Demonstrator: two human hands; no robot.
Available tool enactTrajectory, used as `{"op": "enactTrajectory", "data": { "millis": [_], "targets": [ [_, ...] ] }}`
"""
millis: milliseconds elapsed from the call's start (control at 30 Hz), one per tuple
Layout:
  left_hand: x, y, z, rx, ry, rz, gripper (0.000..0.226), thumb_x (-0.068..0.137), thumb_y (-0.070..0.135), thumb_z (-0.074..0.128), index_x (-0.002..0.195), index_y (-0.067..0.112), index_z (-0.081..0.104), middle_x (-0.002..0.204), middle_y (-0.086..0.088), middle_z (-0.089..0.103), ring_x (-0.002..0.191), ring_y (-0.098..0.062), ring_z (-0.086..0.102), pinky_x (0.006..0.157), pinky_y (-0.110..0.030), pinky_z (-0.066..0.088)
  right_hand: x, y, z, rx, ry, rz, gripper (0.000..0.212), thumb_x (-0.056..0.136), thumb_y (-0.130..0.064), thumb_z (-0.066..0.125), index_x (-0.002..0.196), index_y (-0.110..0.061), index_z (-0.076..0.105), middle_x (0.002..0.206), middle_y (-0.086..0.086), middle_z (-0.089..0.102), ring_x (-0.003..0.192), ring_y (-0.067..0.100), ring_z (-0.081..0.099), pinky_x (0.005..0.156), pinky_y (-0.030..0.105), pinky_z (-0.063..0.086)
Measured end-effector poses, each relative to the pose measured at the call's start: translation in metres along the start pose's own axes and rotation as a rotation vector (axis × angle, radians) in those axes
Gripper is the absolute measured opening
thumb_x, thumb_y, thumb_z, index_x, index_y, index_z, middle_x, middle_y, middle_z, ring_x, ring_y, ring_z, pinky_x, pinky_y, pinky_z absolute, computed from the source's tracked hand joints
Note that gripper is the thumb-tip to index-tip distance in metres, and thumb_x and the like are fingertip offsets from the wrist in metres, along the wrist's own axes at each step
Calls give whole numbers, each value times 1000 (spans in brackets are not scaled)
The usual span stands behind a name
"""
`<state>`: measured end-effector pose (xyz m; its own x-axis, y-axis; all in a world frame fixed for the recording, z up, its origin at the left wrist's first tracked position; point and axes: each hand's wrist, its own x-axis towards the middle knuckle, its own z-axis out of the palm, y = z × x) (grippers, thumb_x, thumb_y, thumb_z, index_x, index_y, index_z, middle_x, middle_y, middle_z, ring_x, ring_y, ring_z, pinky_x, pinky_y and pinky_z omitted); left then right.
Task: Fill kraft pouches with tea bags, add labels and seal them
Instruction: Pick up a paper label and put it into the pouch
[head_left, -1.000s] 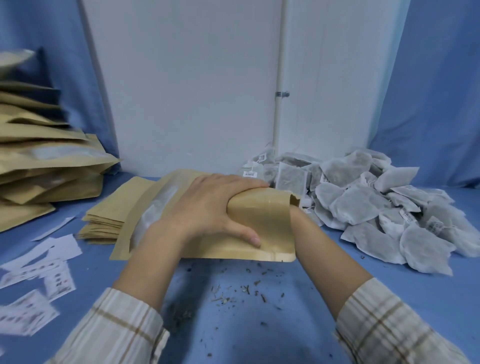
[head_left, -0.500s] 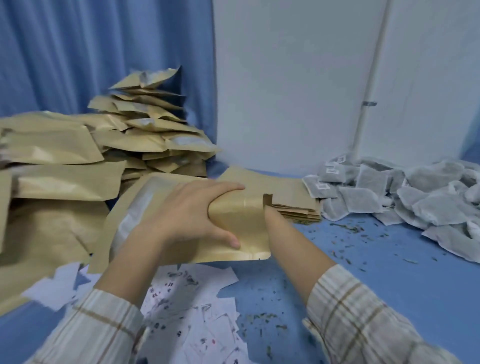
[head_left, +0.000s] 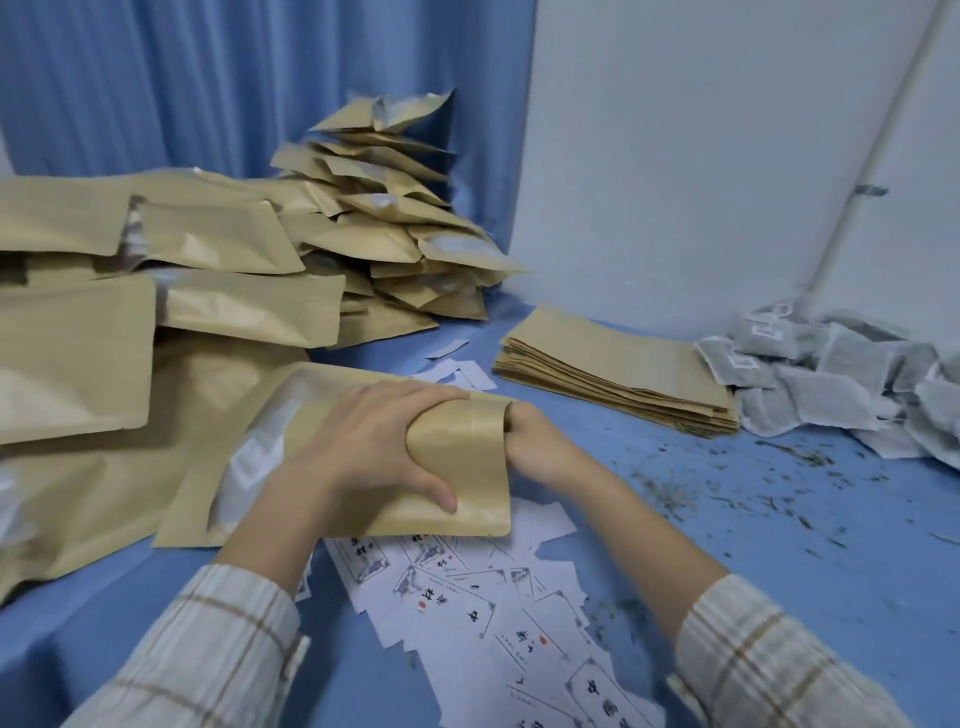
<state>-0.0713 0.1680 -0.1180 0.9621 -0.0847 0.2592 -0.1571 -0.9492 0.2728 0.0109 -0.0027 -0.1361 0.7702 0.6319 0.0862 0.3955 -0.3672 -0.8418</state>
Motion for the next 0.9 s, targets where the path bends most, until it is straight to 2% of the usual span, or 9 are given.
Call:
{"op": "enactTrajectory", "data": {
  "millis": [67, 133, 233, 333, 567, 667, 733, 800, 900],
  "targets": [
    [3, -3, 2, -7, -23, 1, 103, 29, 79, 69, 122, 61, 29, 126, 32, 45, 117, 2, 38, 90, -20, 26, -13, 20, -21, -85, 39, -54, 17, 85, -8, 60, 97, -13, 71, 93, 3, 71, 88, 10, 60, 81, 27, 47],
    [5, -5, 3, -17, -49, -5, 105, 28, 80, 69, 123, 60, 30, 128, 31, 44, 119, 1, 38, 92, -21, 27, -27, 40, -41, -200, -26, -39, 10, 80, -20, 70, 90, -21, 74, 87, -12, 69, 82, -1, 60, 74, 13, 42],
    [9, -7, 4, -48, -82, -34, 103, 26, 82, 68, 119, 65, 28, 126, 31, 46, 118, -1, 41, 92, -23, 32, -39, 61, -53, -475, -199, -49, 36, 71, -39, 77, 105, -26, 71, 107, -17, 61, 98, -6, 51, 82, 2, 33],
    [10, -8, 3, -96, -110, -48, 99, 26, 80, 70, 116, 68, 29, 120, 33, 47, 114, 0, 42, 89, -25, 34, -42, 67, -52, -606, -241, -107, 49, 67, -49, 75, 111, -28, 67, 118, -17, 55, 110, -1, 41, 89, 3, 26],
    [8, -10, -1, -107, -119, -38, 97, 26, 78, 72, 114, 70, 31, 119, 36, 48, 112, 2, 44, 91, -26, 37, -39, 55, -67, -555, -130, -38, 24, 64, -33, 83, 77, -32, 62, 82, -7, 66, 68, -2, 54, 69, 22, 46],
    [8, -9, -3, -115, -136, -33, 97, 26, 78, 72, 114, 69, 33, 115, 37, 49, 110, 4, 45, 91, -24, 39, -47, 44, -86, -411, 78, -93, 22, 69, -23, 81, 66, -35, 62, 71, -9, 67, 67, 0, 60, 70, 20, 46],
    [10, -4, -6, -139, -141, -34, 94, 24, 76, 73, 109, 74, 32, 107, 45, 46, 102, 15, 44, 82, -12, 35, -50, 33, -85, -277, 166, -177, 17, 70, -19, 80, 67, -30, 67, 74, -5, 71, 74, 6, 66, 74, 22, 52],
    [13, 6, -10, -140, -149, -17, 92, 24, 75, 73, 106, 76, 31, 102, 52, 43, 98, 25, 38, 76, -8, 32, -50, 22, -72, -235, 176, -260, 13, 71, -15, 79, 71, -25, 70, 75, -9, 72, 76, 3, 68, 78, 16, 51],
    [21, 27, -15, -177, -160, 36, 91, 26, 74, 74, 108, 73, 36, 104, 47, 47, 104, 17, 44, 83, -21, 39, -43, 6, -52, -316, 183, -343, 10, 72, -4, 74, 77, -12, 72, 68, -28, 61, 70, -16, 59, 70, 2, 42]
  ]
}}
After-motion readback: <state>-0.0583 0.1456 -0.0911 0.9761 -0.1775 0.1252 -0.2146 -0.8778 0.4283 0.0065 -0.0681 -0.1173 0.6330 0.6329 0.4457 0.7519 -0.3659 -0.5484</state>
